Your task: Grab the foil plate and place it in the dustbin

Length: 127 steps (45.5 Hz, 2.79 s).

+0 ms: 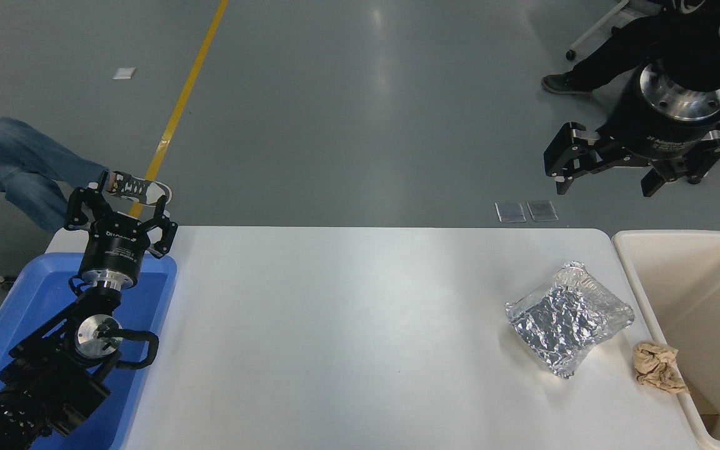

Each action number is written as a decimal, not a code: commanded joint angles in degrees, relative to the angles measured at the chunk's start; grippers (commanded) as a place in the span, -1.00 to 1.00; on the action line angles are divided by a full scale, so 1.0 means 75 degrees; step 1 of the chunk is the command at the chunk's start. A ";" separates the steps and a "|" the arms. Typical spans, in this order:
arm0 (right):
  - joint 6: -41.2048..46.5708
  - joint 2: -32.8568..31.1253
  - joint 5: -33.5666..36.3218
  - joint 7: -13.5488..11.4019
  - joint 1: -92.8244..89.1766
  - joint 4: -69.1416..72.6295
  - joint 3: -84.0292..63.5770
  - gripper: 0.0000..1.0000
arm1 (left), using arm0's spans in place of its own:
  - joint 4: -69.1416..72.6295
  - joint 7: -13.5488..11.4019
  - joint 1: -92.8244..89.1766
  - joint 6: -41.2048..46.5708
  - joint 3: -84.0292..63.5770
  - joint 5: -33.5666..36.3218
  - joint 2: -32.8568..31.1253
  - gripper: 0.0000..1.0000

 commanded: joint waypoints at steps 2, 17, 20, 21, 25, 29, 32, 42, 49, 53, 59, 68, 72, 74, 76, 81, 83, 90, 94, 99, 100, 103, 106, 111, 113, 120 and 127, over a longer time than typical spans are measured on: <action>0.0000 0.0020 0.0000 0.0000 -0.0043 0.0001 0.0005 1.00 | 0.0000 0.0001 0.0000 0.0002 -0.0002 0.0000 0.0000 0.98; 0.0000 0.0008 0.0000 0.0000 -0.0113 0.0001 0.0017 1.00 | 0.0000 0.0001 0.0000 0.0002 -0.0002 0.0000 0.0000 0.98; 0.0000 0.0008 0.0000 0.0000 -0.0136 0.0001 -0.0006 1.00 | 0.0000 0.0001 0.0000 0.0002 -0.0002 0.0000 0.0000 0.98; 0.0000 0.0008 0.0000 0.0000 -0.0136 0.0001 0.0005 1.00 | 0.0000 0.0001 0.0000 0.0002 -0.0002 0.0000 0.0000 0.98; 0.0000 -0.0004 0.0000 0.0000 -0.0125 0.0001 0.0005 1.00 | 0.0000 -0.0010 0.0000 0.0002 -0.0002 0.0000 0.0000 0.98; 0.0000 -0.0004 0.0000 0.0000 -0.0125 -0.0010 0.0017 1.00 | 0.0000 -0.0010 0.0000 0.0002 -0.0002 0.0000 0.0000 0.98; 0.0000 -0.0004 0.0000 0.0000 -0.0160 -0.0010 -0.0029 1.00 | 0.0000 -0.0010 0.0000 0.0002 -0.0002 0.0000 0.0000 0.98; 0.0000 -0.0062 0.0012 0.0000 -0.0265 0.0001 -0.0053 1.00 | 0.0000 -0.0010 0.0000 0.0002 -0.0002 0.0000 0.0000 0.98; 0.0000 -0.0062 0.0023 0.0000 -0.0336 0.0013 -0.0030 1.00 | 0.0000 0.0001 0.0000 0.0002 -0.0002 0.0000 0.0000 0.98; 0.0000 -0.0074 0.0035 0.0000 -0.0371 0.0025 -0.0076 1.00 | 0.0000 -0.0010 0.0000 0.0002 -0.0002 0.0000 0.0000 0.98; 0.0000 -0.0168 0.0023 0.0012 -0.0546 0.0025 0.0005 1.00 | 0.0000 -0.0010 0.0000 0.0002 -0.0002 0.0000 0.0000 0.98; 0.0000 -0.0179 0.0082 0.0000 -0.1249 0.0025 0.0017 0.98 | 0.0000 0.0001 0.0000 -0.0010 -0.0002 0.0000 0.0000 0.98; 0.0000 -0.0203 0.0269 0.0000 -0.1565 0.0025 0.0006 0.95 | 0.0000 -0.0010 0.0000 0.0002 -0.0002 0.0000 0.0000 0.98; -0.0023 -0.0261 0.0456 0.0000 -0.1729 0.0013 -0.0006 0.95 | 0.0000 0.0001 0.0000 0.0002 -0.0002 0.0000 0.0000 0.98; -0.0280 -0.0355 0.0690 0.0000 -0.1893 0.0013 -0.0053 0.95 | 0.0000 0.0001 0.0000 -0.0010 -0.0002 0.0000 0.0000 0.98; -0.0948 -0.0390 0.1124 0.0000 -0.2234 0.0013 -0.0123 0.95 | 0.0000 -0.0010 0.0000 0.0002 -0.0002 0.0000 0.0000 0.98; -0.1171 -0.0402 0.1288 0.0000 -0.2339 0.0013 -0.0135 0.95 | 0.0000 -0.0010 0.0000 0.0002 -0.0002 0.0000 0.0000 0.98; -0.1757 -0.0496 0.2049 -0.0012 -0.2539 0.0001 -0.0240 0.95 | 0.0000 0.0001 0.0000 0.0002 -0.0002 0.0000 0.0000 0.98; -0.2296 -0.0671 0.2741 -0.0012 -0.2656 -0.0139 -0.0392 0.95 | 0.0000 -0.0010 0.0000 0.0002 -0.0002 0.0000 0.0000 0.98; -0.2718 -0.1069 0.3269 0.0000 -0.3170 -0.0291 -0.0358 0.95 | 0.0000 -0.0010 0.0000 0.0002 -0.0002 0.0000 0.0000 0.98; -0.2777 -0.1140 0.3328 0.0000 -0.3288 -0.0350 -0.0323 0.95 | 0.0000 -0.0010 0.0000 0.0002 -0.0002 0.0000 0.0000 0.98; -0.2987 -0.1222 0.3363 0.0000 -0.3802 -0.0595 -0.0206 0.94 | 0.0000 -0.0010 0.0000 0.0002 -0.0002 -0.0012 0.0000 0.98; -0.3175 -0.1129 0.3247 -0.0012 -0.4155 -0.0655 -0.0170 0.94 | 0.0000 -0.0010 0.0000 0.0002 -0.0002 0.0000 0.0000 0.98; -0.3375 -0.0836 0.3001 0.0000 -0.4566 -0.0713 -0.0007 0.92 | 0.0000 -0.0010 0.0000 0.0002 -0.0002 0.0000 0.0000 0.98; -0.3410 -0.0917 0.2825 0.0000 -0.4729 -0.0818 0.0192 0.92 | 0.0000 -0.0010 0.0000 0.0002 -0.0002 0.0000 0.0000 0.98; -0.3831 -0.1047 0.2754 0.0000 -0.5538 -0.1264 0.0685 0.92 | 0.0000 -0.0010 0.0000 0.0002 -0.0002 0.0000 0.0000 0.98; -0.4488 -0.1035 0.2801 0.0000 -0.5925 -0.1358 0.1071 0.92 | 0.0000 -0.0010 0.0000 0.0002 -0.0002 0.0000 0.0000 0.98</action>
